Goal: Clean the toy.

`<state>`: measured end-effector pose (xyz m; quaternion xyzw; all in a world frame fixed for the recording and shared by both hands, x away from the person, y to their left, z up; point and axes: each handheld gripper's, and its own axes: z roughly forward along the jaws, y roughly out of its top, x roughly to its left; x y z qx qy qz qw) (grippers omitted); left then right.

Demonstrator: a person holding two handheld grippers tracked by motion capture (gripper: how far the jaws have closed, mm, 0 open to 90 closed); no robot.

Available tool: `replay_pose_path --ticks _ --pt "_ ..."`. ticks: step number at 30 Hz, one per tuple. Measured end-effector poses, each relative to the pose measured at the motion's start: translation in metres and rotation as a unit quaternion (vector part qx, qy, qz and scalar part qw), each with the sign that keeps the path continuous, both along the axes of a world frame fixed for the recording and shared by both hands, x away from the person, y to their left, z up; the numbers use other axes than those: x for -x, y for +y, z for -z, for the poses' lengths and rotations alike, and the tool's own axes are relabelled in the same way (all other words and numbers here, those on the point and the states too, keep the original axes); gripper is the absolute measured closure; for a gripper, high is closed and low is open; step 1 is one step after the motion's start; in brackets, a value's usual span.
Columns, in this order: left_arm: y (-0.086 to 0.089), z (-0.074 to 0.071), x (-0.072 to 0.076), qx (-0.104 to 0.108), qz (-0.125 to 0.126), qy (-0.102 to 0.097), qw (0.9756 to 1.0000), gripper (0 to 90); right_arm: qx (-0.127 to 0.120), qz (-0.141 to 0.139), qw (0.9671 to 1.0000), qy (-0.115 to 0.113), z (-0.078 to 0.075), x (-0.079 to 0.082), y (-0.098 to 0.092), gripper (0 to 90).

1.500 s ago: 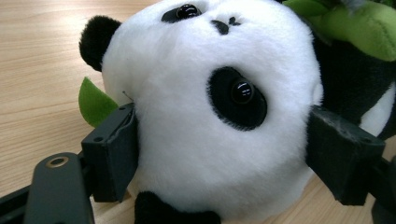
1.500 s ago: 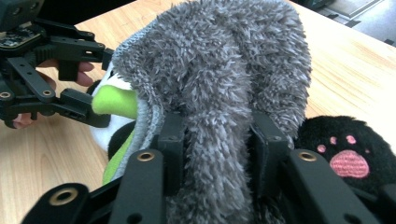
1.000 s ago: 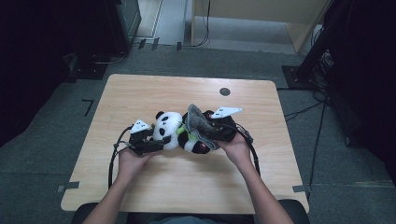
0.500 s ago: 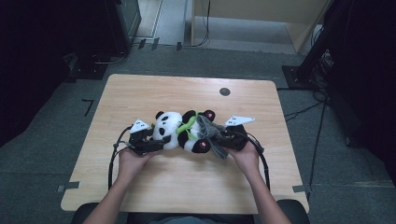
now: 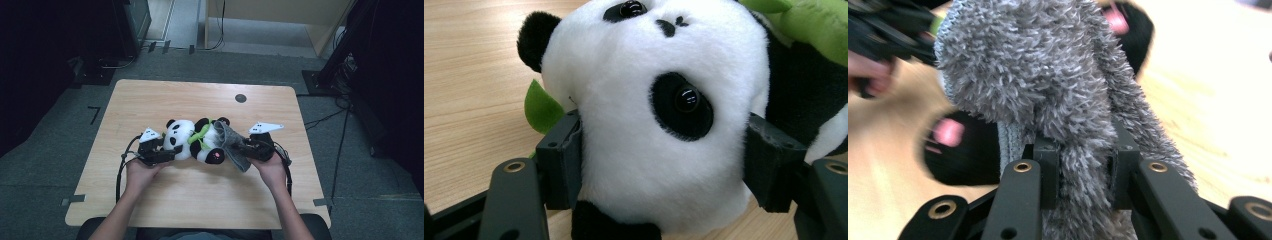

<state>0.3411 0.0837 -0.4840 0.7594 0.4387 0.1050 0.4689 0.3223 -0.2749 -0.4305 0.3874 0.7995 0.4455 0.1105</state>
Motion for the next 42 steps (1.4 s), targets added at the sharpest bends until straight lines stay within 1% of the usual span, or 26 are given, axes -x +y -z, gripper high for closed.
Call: replay_pose_path --ticks 3,5,6,7,8,10,12,14,15,18,22,26,31,33,34,35,36,38,41,42 --pt "-0.001 -0.001 0.0 -0.002 -0.002 0.002 1.0 30.0 -0.012 -0.018 0.9997 -0.011 -0.018 0.008 0.008 73.3" --pt "-0.001 -0.002 0.001 -0.004 -0.004 0.002 1.0 30.4 -0.015 -0.032 0.9992 -0.018 -0.027 0.012 0.016 73.1" --pt "-0.001 -0.002 0.001 -0.004 -0.004 0.002 1.0 30.4 -0.015 -0.032 0.9992 -0.018 -0.027 0.012 0.016 73.1" --pt "-0.002 -0.002 0.001 -0.003 -0.005 0.002 1.0 30.4 -0.013 -0.049 0.9985 -0.018 -0.033 0.016 0.026 72.8" --pt "-0.002 -0.002 0.001 -0.003 -0.005 0.002 1.0 30.3 -0.012 -0.058 0.9981 -0.019 -0.035 0.019 0.032 72.7" --pt "-0.001 -0.002 0.001 -0.003 -0.005 0.003 1.0 30.1 -0.005 -0.072 0.9973 -0.013 -0.035 0.021 0.042 72.5" --pt "-0.001 -0.002 0.001 -0.003 -0.003 0.002 1.0 29.9 0.009 -0.083 0.9965 -0.006 -0.03 0.022 0.052 72.4" --pt "-0.001 -0.001 0.001 -0.005 0.0 0.001 1.0 29.7 0.03 -0.079 0.9964 -0.003 -0.022 0.022 0.06 72.2" --pt "-0.001 -0.001 0.001 -0.006 0.001 0.0 1.0 29.7 0.032 -0.078 0.9964 -0.004 -0.018 0.02 0.06 72.2" --pt "-0.001 -0.001 0.001 -0.005 0.003 0.0 1.0 29.6 0.028 -0.072 0.997 -0.007 -0.013 0.017 0.058 72.4" --pt "-0.001 -0.001 0.001 -0.004 0.003 0.0 1.0 29.2 0.018 -0.059 0.9981 0.0 -0.011 0.013 0.049 72.4" --pt "0.0 -0.001 0.001 -0.004 0.004 0.0 1.0 28.9 0.016 -0.044 0.9989 0.001 -0.008 0.01 0.04 72.4" --pt "0.0 0.0 0.001 -0.003 0.006 -0.002 1.0 27.9 0.02 -0.028 0.9994 0.007 -0.005 0.007 0.032 72.3" --pt "0.001 0.0 0.0 -0.001 0.008 -0.002 1.0 27.0 0.041 -0.017 0.999 0.007 -0.002 0.006 0.029 72.5" --pt "0.001 0.001 0.0 0.0 0.01 -0.003 0.9999 26.8 0.043 -0.014 0.999 0.008 -0.001 0.007 0.027 72.7" --pt "0.001 0.001 0.0 0.001 0.011 -0.004 0.9999 26.4 0.04 -0.011 0.999 0.013 0.0 0.006 0.025 72.8" --pt "0.002 0.002 0.0 0.002 0.012 -0.005 0.9999 26.1 0.038 -0.01 0.9991 0.014 0.001 0.006 0.024 72.9" --pt "0.002 0.002 0.0 0.003 0.012 -0.004 0.9999 24.8 0.036 -0.007 0.9992 0.017 0.001 0.006 0.022 72.9" --pt "0.002 0.002 -0.001 0.006 0.012 -0.003 0.9999 22.3 0.029 -0.007 0.9995 0.005 -0.007 0.007 0.021 72.9" --pt "0.002 0.002 -0.001 0.006 0.012 -0.003 0.9999 21.4 0.029 -0.007 0.9995 0.005 -0.007 0.007 0.021 72.9"
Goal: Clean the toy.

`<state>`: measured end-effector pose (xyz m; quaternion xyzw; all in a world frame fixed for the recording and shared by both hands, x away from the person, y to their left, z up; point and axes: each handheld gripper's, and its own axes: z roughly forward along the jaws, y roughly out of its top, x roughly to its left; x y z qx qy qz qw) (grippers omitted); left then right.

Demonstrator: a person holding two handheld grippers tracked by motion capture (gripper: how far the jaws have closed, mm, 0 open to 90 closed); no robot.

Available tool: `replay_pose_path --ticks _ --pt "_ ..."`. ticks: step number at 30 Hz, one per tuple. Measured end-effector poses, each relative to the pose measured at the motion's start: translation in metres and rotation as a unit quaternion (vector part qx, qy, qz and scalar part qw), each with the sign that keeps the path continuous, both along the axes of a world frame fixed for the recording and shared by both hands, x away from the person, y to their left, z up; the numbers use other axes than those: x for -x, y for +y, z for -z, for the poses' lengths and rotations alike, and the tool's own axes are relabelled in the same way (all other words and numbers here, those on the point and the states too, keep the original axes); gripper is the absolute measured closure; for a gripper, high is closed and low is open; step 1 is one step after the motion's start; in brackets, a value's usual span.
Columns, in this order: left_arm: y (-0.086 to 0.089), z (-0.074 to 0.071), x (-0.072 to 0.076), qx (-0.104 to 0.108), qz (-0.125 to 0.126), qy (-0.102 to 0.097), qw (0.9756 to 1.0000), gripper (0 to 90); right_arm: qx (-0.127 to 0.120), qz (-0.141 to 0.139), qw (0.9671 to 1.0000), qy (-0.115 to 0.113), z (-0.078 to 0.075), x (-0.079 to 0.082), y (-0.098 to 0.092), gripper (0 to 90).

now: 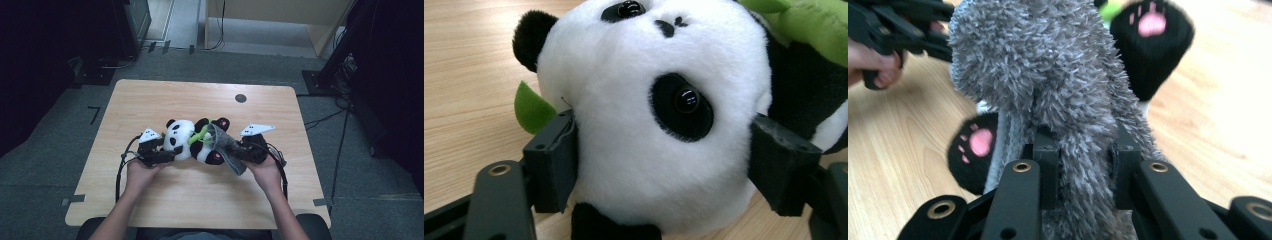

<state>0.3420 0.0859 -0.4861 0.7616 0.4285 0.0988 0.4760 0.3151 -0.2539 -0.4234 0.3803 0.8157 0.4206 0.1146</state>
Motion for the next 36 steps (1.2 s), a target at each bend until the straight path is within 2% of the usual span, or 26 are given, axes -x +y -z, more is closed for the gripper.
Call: replay_pose_path --ticks 4,6,7,12,16,17,19,21,23,26,31,36 --pt "0.001 0.001 0.0 0.003 0.004 -0.001 1.0 20.0 -0.009 -0.008 0.9998 -0.014 -0.022 0.004 0.006 72.9" --pt "0.0 0.001 0.0 0.004 0.003 -0.002 1.0 19.5 -0.009 -0.01 0.9998 -0.017 -0.026 0.006 0.009 72.8" --pt "0.001 0.001 0.0 0.003 0.005 -0.003 1.0 19.4 -0.011 -0.02 0.9995 -0.021 -0.035 0.01 0.016 72.6" --pt "0.001 0.001 0.0 0.004 0.005 -0.004 1.0 19.1 -0.007 -0.046 0.9985 -0.03 -0.042 0.018 0.032 72.5" --pt "0.001 0.001 0.0 0.003 0.006 -0.005 1.0 18.9 0.0 -0.061 0.9979 -0.023 -0.036 0.021 0.044 72.2" --pt "0.001 0.001 0.0 0.003 0.006 -0.006 1.0 18.9 0.009 -0.063 0.9979 -0.012 -0.026 0.021 0.049 71.8" --pt "0.001 0.001 0.0 0.001 0.008 -0.006 0.9999 18.8 0.016 -0.063 0.9978 -0.009 -0.018 0.019 0.051 71.6" --pt "0.001 0.002 0.0 -0.001 0.011 -0.008 0.9999 18.5 0.034 -0.059 0.9975 -0.016 -0.012 0.018 0.052 71.7" --pt "0.001 0.002 0.0 -0.001 0.013 -0.008 0.9999 18.4 0.04 -0.051 0.9977 -0.021 -0.01 0.015 0.049 71.8" --pt "0.002 0.001 -0.001 -0.001 0.016 -0.008 0.9998 18.0 0.037 -0.042 0.9983 -0.018 -0.01 0.012 0.045 71.8" --pt "0.006 0.0 -0.003 -0.011 0.043 -0.017 0.9989 16.8 0.03 -0.023 0.9992 -0.012 -0.004 0.001 0.035 72.3" --pt "0.009 0.0 -0.003 -0.008 0.052 -0.021 0.9984 16.8 0.034 -0.002 0.9994 -0.01 0.0 -0.009 0.028 72.5"
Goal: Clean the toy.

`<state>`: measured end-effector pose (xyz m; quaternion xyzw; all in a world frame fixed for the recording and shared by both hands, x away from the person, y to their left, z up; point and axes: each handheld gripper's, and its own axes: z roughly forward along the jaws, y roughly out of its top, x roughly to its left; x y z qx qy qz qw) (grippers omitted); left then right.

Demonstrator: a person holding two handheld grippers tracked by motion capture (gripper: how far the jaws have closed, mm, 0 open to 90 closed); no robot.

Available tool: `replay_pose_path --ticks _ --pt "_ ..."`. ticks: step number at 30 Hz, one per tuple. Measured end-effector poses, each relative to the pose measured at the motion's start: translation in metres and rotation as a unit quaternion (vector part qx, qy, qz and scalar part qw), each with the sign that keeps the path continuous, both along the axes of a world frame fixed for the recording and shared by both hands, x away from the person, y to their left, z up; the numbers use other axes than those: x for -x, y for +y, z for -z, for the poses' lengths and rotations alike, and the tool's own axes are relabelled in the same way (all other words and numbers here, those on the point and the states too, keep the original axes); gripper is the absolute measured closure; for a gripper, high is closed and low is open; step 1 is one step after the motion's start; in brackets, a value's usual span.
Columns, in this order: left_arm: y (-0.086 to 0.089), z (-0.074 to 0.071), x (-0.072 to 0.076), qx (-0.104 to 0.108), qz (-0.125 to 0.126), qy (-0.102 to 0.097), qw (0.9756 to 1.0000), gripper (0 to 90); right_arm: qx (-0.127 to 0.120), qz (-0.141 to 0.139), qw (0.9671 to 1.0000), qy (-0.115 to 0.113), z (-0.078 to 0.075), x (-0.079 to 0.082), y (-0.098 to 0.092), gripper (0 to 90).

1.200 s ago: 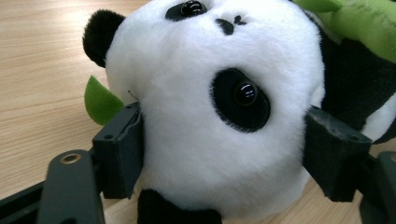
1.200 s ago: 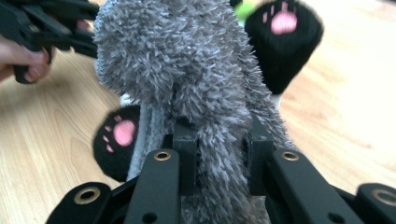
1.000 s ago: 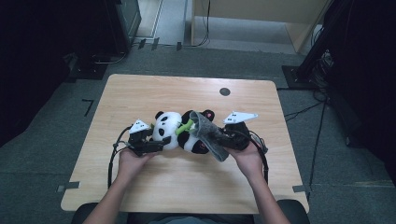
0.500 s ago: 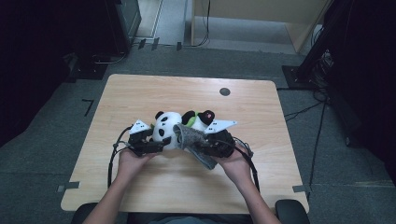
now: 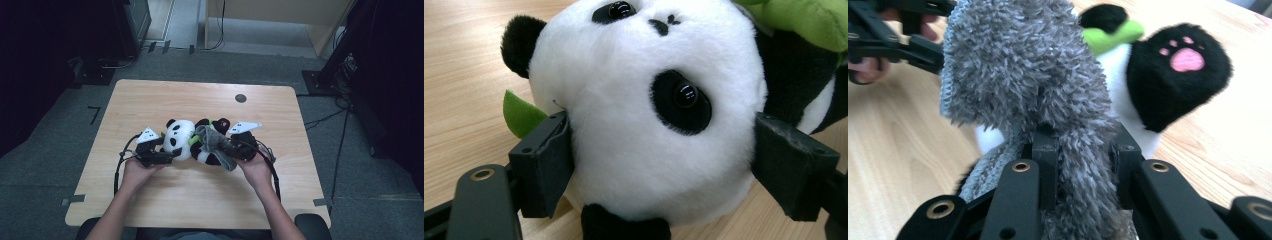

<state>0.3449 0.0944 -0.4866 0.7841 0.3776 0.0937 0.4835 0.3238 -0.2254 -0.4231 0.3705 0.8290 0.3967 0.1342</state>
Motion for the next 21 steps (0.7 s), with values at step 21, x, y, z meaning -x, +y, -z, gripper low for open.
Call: replay_pose_path --ticks 21 --pt "0.002 0.018 -0.005 -0.027 0.034 -0.024 0.9987 11.9 0.001 0.026 0.9996 0.01 0.003 -0.038 -0.008 73.2"
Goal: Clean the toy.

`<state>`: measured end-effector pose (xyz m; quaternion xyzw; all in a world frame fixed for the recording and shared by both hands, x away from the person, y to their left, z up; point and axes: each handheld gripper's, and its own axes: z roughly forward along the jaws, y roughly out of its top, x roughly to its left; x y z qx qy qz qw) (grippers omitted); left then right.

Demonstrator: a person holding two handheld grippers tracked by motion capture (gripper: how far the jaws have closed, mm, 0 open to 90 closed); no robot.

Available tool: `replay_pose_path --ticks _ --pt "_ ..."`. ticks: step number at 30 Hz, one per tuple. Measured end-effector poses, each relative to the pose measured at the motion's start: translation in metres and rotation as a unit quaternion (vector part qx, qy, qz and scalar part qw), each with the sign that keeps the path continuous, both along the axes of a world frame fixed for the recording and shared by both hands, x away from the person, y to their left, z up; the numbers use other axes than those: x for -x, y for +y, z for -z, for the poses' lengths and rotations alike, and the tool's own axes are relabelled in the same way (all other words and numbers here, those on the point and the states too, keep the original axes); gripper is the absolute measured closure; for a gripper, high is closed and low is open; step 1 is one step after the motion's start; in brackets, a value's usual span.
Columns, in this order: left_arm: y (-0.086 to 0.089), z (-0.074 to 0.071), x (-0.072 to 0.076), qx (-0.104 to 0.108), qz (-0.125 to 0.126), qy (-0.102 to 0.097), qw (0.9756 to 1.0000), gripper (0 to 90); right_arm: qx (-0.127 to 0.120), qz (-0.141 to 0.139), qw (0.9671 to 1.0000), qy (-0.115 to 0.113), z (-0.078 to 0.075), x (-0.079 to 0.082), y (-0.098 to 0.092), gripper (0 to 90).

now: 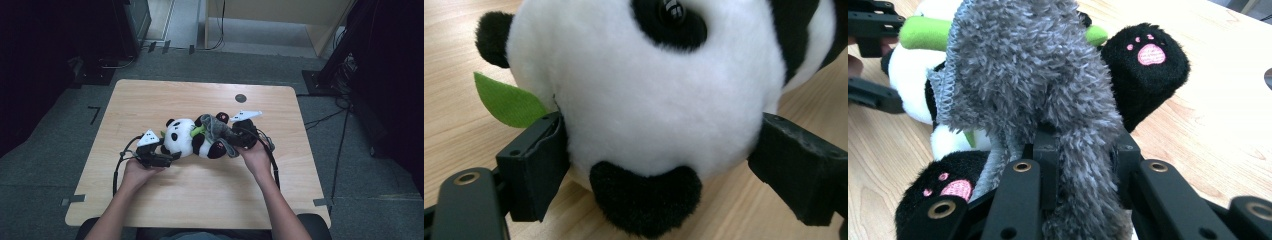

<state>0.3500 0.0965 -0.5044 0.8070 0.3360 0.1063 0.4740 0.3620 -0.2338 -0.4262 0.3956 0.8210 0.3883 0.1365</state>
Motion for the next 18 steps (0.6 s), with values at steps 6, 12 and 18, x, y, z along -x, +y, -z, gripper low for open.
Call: replay_pose_path --ticks 6,12,18 --pt "0.0 -0.003 0.001 -0.004 -0.025 -0.006 0.9997 30.8 -0.018 -0.008 0.9998 0.006 -0.011 0.003 0.002 74.6" --pt "0.0 -0.007 0.002 0.004 -0.035 -0.003 0.9994 42.2 -0.034 -0.043 0.9981 -0.029 -0.046 0.013 0.027 74.2" --pt "0.0 -0.011 0.003 0.012 -0.04 0.008 0.9991 43.2 -0.01 -0.09 0.9953 -0.034 -0.055 0.017 0.077 73.7"
